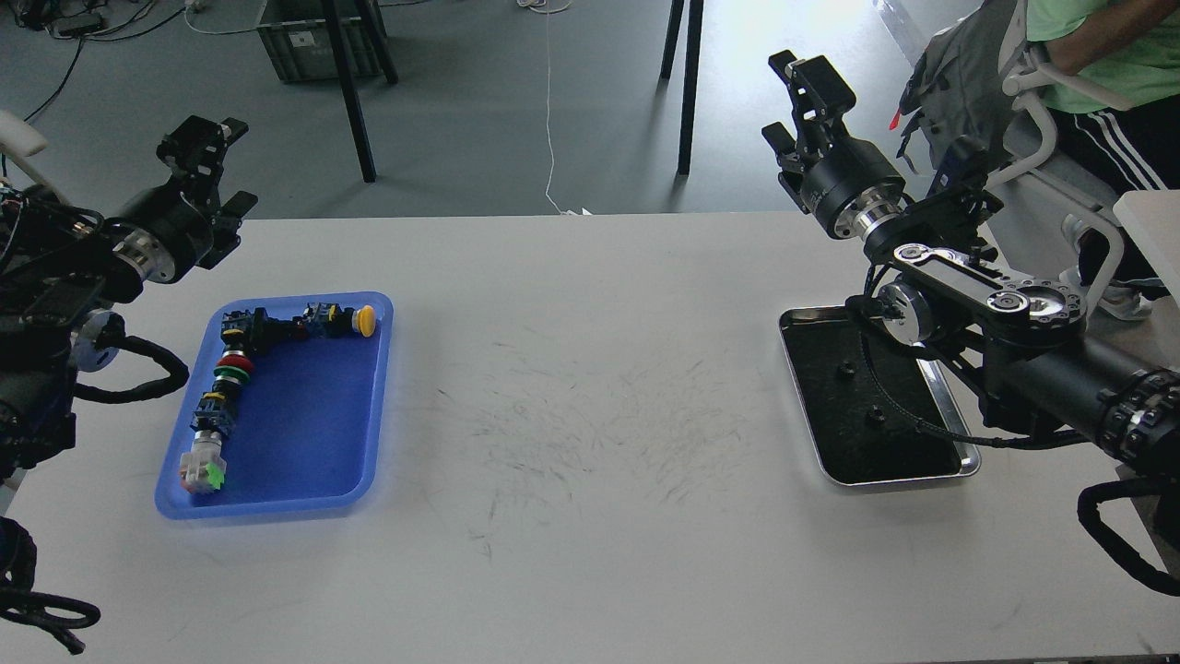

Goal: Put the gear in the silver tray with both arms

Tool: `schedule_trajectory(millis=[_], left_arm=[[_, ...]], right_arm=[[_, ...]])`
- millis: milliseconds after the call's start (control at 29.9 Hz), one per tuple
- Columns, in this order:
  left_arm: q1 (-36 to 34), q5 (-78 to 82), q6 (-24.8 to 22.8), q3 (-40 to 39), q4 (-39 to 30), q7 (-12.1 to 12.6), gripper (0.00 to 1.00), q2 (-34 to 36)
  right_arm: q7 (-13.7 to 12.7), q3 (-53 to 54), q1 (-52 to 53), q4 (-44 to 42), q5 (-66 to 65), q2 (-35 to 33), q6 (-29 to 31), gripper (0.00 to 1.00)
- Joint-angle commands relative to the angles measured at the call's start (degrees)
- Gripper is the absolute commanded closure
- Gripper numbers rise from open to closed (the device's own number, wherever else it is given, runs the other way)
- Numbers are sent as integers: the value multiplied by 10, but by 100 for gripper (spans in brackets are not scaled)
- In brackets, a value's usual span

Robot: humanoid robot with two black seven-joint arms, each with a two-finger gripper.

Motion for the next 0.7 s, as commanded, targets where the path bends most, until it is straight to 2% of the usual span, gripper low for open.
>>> schedule_trajectory(millis=[0,201,501,669], left_arm=[[-2,-5,0,3,6,0,1,-1],[-4,-14,0,-10,-17,0,1,7],[-6,-21,0,-41,-8,0,1,-20],[-17,-23,0,-43,-6,0,1,-27]], right_arm=[[0,1,-3,1,25,0,5,6],[0,2,-5,1,29,0,5,5],[0,-9,-6,17,22,19,2,3],[0,-10,22,86,19,39,1,3]])
